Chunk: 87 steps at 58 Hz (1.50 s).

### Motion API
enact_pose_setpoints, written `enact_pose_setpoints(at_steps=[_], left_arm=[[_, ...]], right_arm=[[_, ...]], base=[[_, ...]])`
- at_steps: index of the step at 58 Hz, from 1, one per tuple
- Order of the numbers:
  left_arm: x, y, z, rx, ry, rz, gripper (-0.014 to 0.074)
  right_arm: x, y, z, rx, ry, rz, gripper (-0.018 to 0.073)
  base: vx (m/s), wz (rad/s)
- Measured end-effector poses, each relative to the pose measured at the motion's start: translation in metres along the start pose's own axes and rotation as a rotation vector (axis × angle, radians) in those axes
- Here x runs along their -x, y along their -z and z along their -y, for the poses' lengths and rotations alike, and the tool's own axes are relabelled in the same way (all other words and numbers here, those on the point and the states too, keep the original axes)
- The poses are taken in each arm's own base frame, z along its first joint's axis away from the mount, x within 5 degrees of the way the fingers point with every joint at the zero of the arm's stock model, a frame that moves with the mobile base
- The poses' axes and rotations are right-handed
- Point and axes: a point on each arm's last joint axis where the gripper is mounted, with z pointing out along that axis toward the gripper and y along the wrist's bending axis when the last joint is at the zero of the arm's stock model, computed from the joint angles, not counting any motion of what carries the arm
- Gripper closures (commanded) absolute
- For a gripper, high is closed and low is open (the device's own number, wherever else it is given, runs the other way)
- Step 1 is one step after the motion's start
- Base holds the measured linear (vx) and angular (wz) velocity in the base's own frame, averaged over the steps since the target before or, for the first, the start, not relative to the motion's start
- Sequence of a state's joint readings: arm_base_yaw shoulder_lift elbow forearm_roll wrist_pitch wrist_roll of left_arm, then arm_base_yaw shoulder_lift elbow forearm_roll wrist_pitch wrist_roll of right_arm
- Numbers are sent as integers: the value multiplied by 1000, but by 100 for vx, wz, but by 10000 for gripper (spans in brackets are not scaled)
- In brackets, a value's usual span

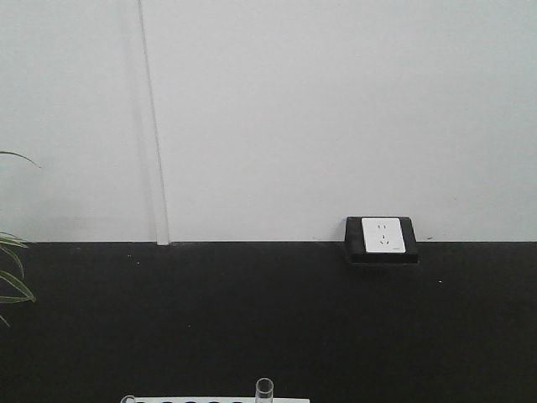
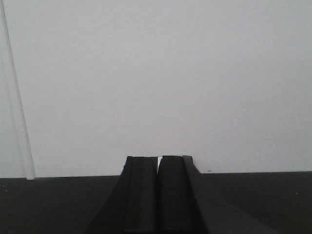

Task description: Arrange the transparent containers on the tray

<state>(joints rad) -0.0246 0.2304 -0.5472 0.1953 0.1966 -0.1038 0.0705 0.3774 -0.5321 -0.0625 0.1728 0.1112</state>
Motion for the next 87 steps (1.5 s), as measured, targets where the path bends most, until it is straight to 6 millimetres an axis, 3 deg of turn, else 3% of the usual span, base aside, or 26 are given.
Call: enact_pose_setpoints(at_steps=[14, 25, 40, 56, 65, 78, 87], left_arm=[[-28, -37, 2, -1, -12, -296, 580], [-52, -55, 3, -1, -20, -513, 444], [-66, -75, 5, -15, -25, -574, 187], [-76, -91, 9, -34, -22, -566, 156], [-100, -89, 17, -67, 54, -494, 156], [-150, -64, 34, -164, 90, -559, 156], [-157, -63, 48, -266, 54, -565, 156]], right_arm=[[-24, -39, 1, -13, 2, -217, 526], [-36, -55, 1, -17, 3, -301, 429], [-44, -65, 2, -20, 4, -356, 230], [-51, -74, 1, -20, -29, -385, 66], [-44, -77, 1, -12, -31, -299, 55], [-44, -81, 1, -10, -31, -286, 55], [-50, -87, 1, -12, -31, -318, 56]], base=[[0, 0], [0, 0], [0, 0], [0, 0], [0, 0], [0, 0], [0, 0]])
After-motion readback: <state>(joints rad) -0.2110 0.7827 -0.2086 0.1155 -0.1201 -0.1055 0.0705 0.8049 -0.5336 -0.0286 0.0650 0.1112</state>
